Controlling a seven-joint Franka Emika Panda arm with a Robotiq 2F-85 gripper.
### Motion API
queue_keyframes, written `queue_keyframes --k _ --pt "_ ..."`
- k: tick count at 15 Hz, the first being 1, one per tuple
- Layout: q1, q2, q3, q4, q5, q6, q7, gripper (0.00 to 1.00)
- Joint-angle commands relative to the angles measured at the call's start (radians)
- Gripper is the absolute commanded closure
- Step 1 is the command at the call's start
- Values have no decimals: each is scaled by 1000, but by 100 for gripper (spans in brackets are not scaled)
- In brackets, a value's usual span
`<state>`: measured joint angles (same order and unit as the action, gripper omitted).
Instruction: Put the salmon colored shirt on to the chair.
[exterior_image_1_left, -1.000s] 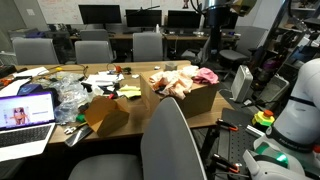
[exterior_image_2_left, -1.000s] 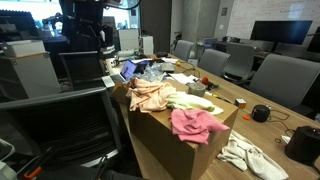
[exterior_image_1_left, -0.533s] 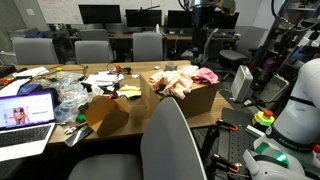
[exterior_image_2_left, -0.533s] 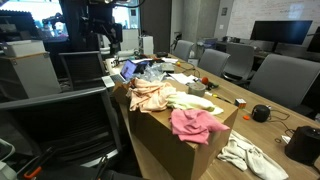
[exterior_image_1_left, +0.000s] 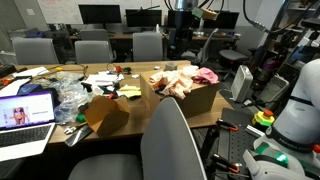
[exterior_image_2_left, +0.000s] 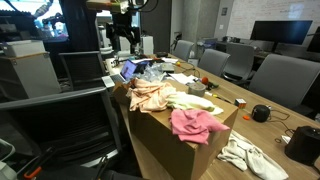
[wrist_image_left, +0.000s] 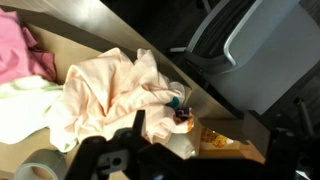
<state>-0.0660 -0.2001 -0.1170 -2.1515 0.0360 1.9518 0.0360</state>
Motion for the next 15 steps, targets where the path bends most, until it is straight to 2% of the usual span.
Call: queue_keyframes --k 1,8,15 --pt "-35 90 1 74 -24 9 75 0" --pt "-56 186 -7 94 0 -5 130 0" --pt "-58 266 -8 129 137 11 85 0"
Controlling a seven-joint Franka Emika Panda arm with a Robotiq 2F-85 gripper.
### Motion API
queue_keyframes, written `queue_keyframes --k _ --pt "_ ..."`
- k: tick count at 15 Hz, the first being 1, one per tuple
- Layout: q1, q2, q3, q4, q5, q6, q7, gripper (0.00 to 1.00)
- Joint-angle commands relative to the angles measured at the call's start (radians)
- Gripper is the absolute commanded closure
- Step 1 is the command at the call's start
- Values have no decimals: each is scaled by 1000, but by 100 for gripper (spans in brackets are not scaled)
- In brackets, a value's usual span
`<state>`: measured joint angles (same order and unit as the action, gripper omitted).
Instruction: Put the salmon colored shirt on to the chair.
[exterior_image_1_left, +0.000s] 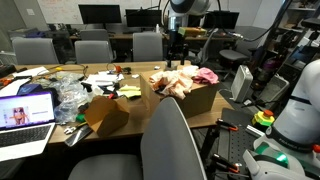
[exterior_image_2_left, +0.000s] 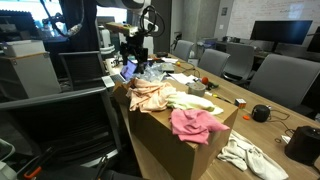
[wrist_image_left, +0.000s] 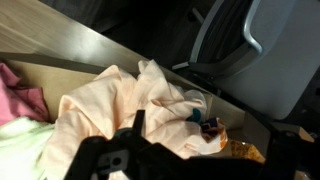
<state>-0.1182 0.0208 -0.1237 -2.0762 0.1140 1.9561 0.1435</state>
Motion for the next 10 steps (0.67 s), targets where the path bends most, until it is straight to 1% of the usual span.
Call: queue_keyframes --k 1,3,6,10 --pt "-6 56 -2 61 67 14 -19 0" --pt "-7 85 -2 80 70 40 -5 0" --pt "-5 128 -4 99 46 92 18 0" --pt "-5 184 -6 112 41 134 33 0"
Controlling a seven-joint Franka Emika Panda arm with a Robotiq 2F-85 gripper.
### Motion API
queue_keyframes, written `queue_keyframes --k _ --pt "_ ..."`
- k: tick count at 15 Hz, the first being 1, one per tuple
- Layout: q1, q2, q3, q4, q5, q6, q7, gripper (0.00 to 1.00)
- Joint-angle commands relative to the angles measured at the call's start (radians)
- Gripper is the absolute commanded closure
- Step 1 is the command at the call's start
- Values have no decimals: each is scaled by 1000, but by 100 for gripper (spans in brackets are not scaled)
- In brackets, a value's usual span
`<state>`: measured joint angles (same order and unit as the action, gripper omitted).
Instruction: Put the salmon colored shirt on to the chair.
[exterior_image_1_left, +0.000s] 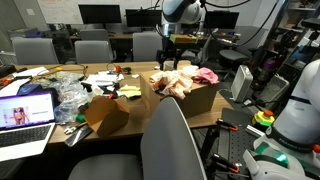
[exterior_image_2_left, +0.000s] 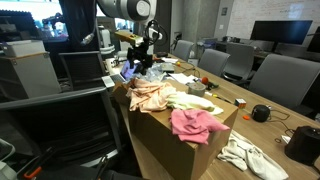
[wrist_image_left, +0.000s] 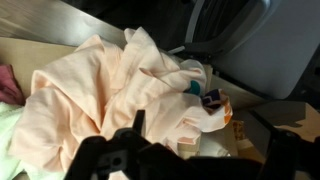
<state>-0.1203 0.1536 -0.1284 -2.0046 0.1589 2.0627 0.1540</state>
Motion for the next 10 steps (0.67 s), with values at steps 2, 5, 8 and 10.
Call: queue_keyframes --k 2,5,8,10 --pt "-4 78 -3 46 -1 38 28 0" --pt "-7 117 -7 53 -2 51 39 0" --pt "-13 154 -11 59 3 57 49 0" --pt "-18 173 -12 62 8 62 52 0"
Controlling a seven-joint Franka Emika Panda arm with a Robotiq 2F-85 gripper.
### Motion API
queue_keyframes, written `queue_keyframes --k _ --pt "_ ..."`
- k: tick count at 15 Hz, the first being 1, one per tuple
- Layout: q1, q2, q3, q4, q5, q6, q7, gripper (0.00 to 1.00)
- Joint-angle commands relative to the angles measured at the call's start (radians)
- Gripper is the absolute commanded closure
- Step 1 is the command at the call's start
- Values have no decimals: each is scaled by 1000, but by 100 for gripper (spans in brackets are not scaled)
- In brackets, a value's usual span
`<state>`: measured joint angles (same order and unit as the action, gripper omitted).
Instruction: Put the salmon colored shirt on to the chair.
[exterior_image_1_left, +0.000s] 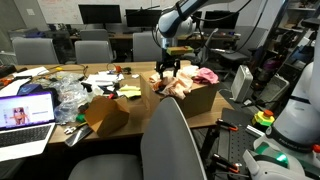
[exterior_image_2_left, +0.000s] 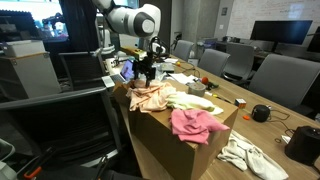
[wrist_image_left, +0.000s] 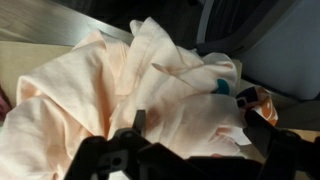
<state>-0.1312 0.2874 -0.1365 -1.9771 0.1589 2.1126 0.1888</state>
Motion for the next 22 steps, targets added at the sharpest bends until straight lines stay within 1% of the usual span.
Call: queue_keyframes --k 1,6,10,11,12,13,14,15,17,19,20,22 --pt "-9 47 -5 35 7 15 21 0" --pt "-10 70 -9 29 -3 39 41 0" --pt "-10 77 -7 27 1 36 45 0" --pt "-11 77 -6 28 2 34 45 7" --pt "-11 77 -5 27 4 34 44 28" --pt "-11 77 -5 27 5 35 44 31" --pt "-11 75 -5 26 5 33 45 32" --pt "-11 75 -5 26 6 33 45 38" --pt "-11 73 -4 26 8 32 45 55" --pt "-12 70 -4 26 11 29 44 69" --pt "-13 69 -3 26 12 29 43 78" --pt "-14 67 -2 26 16 25 41 91"
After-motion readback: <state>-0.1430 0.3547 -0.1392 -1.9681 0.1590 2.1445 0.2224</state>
